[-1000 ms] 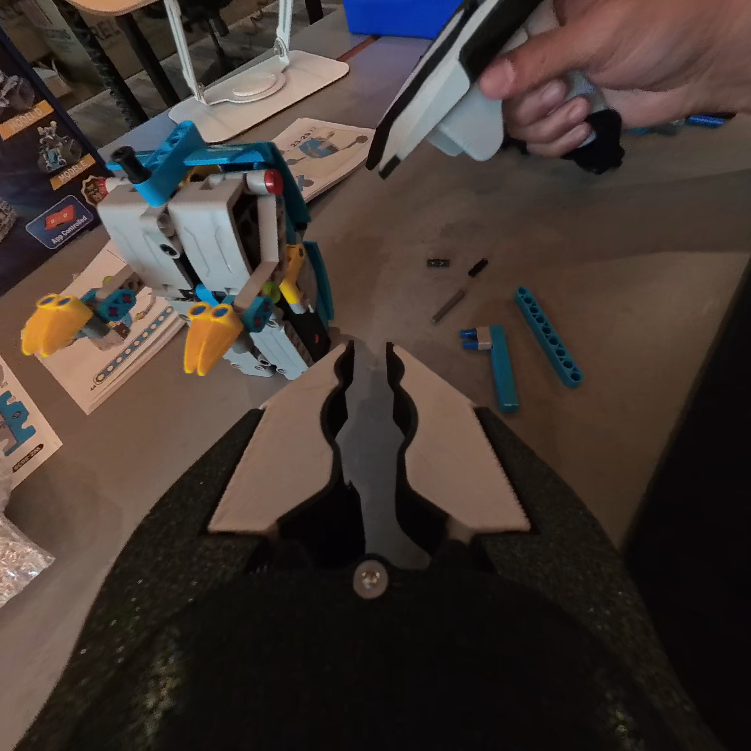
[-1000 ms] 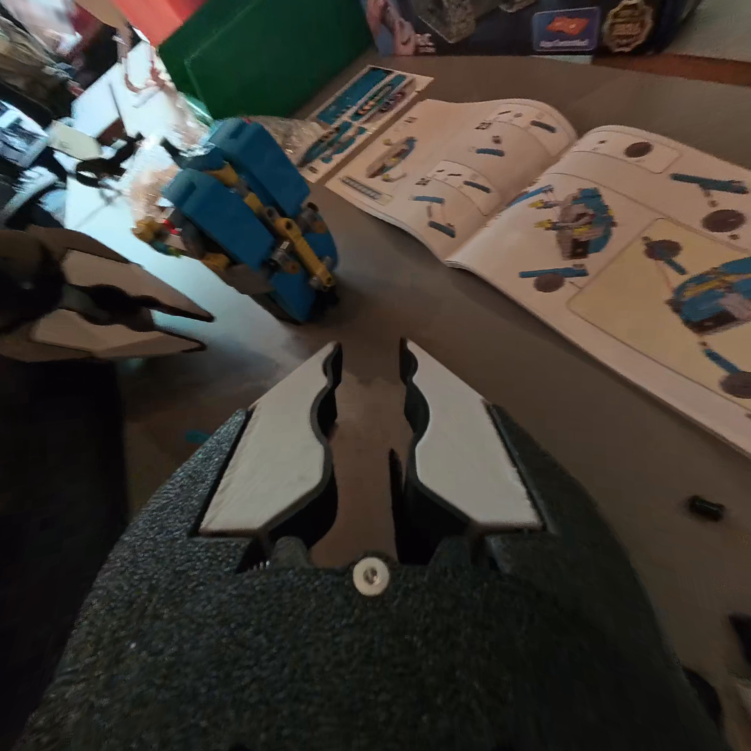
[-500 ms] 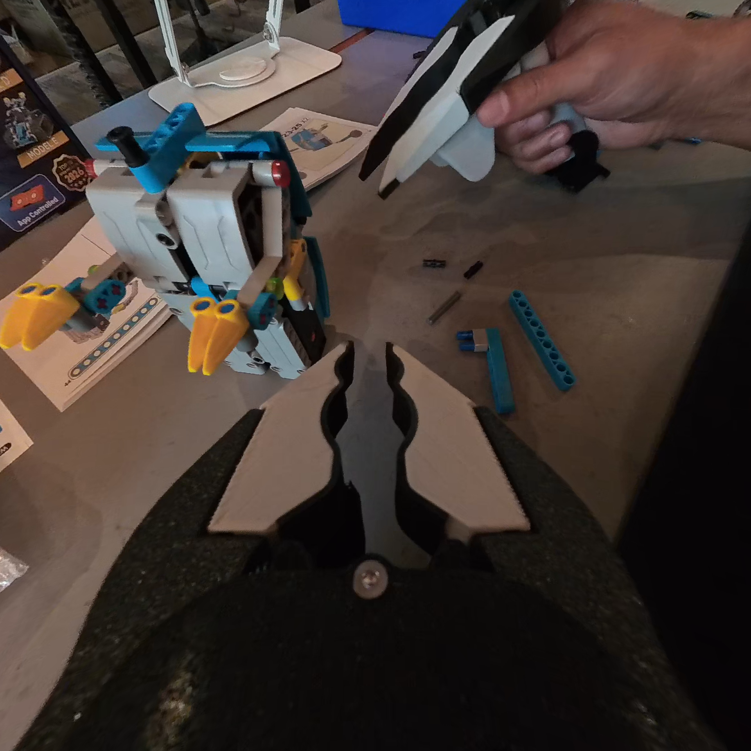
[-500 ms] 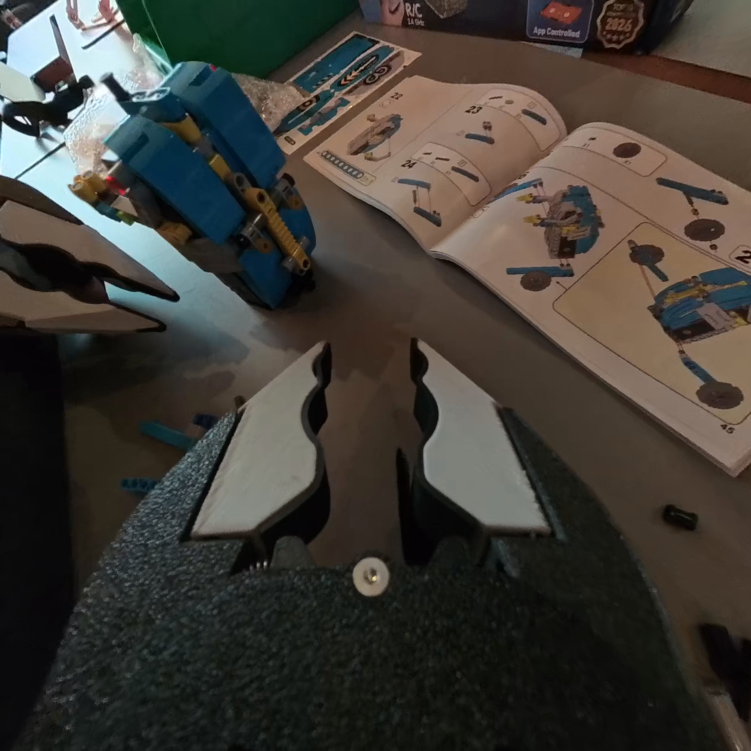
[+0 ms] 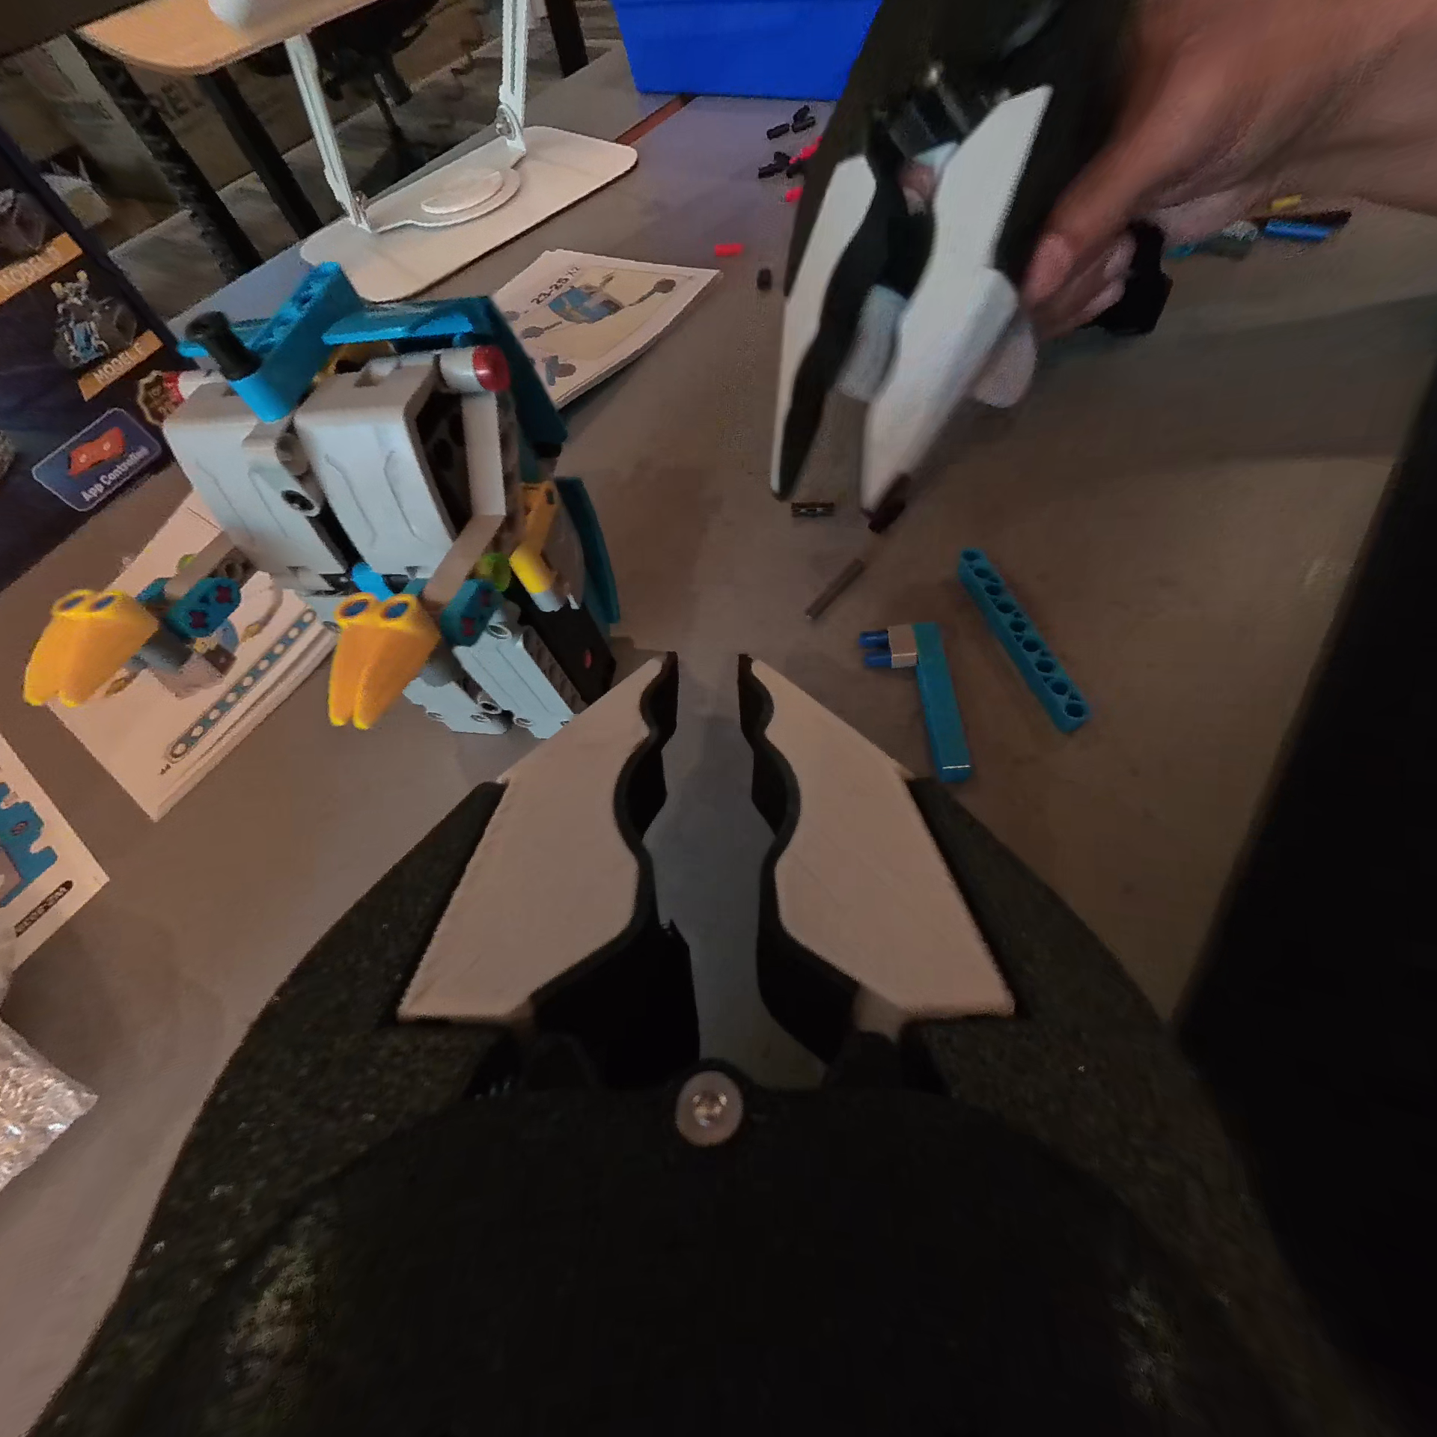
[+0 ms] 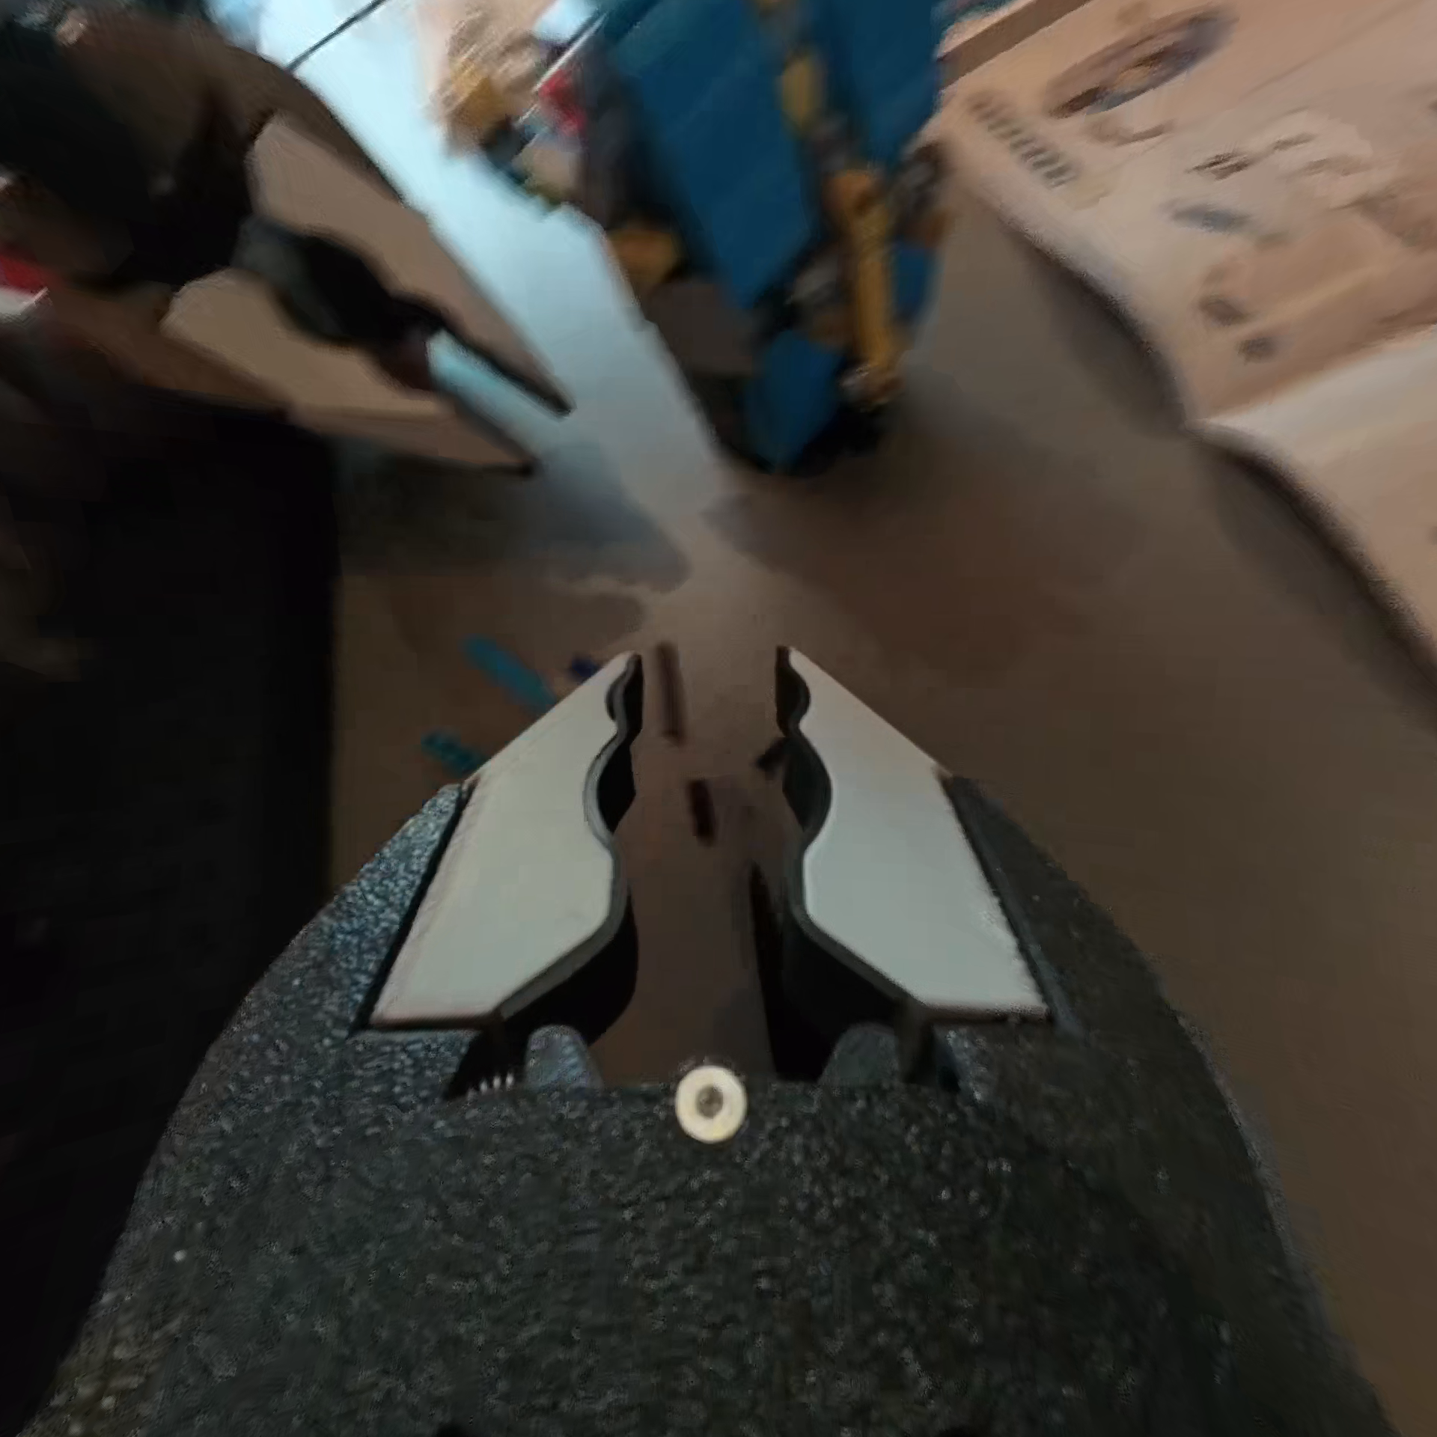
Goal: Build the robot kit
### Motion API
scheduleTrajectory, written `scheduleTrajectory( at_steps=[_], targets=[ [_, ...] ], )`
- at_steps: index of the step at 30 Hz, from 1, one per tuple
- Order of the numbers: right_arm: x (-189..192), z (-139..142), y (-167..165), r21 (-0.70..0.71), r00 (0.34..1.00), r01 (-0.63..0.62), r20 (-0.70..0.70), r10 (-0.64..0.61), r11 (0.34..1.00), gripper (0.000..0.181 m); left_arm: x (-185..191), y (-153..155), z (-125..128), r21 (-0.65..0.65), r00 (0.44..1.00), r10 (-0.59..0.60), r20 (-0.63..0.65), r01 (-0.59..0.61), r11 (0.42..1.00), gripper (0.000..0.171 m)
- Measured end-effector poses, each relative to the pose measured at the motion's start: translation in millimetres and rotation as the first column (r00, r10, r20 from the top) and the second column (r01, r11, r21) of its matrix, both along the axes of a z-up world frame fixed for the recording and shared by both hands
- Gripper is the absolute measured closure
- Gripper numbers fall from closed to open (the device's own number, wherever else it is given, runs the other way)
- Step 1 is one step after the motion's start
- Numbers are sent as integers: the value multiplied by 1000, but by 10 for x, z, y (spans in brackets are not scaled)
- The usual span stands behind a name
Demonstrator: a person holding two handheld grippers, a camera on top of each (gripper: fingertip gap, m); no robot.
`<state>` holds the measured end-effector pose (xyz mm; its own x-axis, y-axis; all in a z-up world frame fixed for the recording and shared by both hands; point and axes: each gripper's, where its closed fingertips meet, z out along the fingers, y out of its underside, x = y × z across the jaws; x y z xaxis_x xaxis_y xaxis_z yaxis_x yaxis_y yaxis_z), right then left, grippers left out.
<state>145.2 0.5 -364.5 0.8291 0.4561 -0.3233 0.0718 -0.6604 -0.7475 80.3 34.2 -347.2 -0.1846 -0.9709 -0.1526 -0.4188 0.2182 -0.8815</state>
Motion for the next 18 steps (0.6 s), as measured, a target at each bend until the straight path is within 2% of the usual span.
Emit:
scheduleTrajectory(
  at_steps=[2, 5, 11, 16, 18],
  targets=[
    [-225, -70, -179, -33, 987, -158, 6, 158, 987, 142, -6, -21, -1, 21, 1000, -9, 4, 9, 1000, 157],
    [-407, -157, -267, -25, 959, -272, 77, 273, 962, 142, -11, -28, 13, 33, 1000, -11, 15, 11, 999, 157],
    [-594, -158, -288, 3, 929, -350, 126, 347, 937, 149, -39, 8, 199, 66, 991, 4, 134, -13, 998, 161],
    [-652, -153, -315, 13, 905, -385, 200, 375, 923, 151, -34, 0, 158, 75, 994, 6, 112, -14, 997, 161],
    [-596, -140, -387, 6, 893, -397, 235, 384, 918, 154, -41, -80, 116, 102, 995, -33, 93, 24, 995, 161]
  ],
)
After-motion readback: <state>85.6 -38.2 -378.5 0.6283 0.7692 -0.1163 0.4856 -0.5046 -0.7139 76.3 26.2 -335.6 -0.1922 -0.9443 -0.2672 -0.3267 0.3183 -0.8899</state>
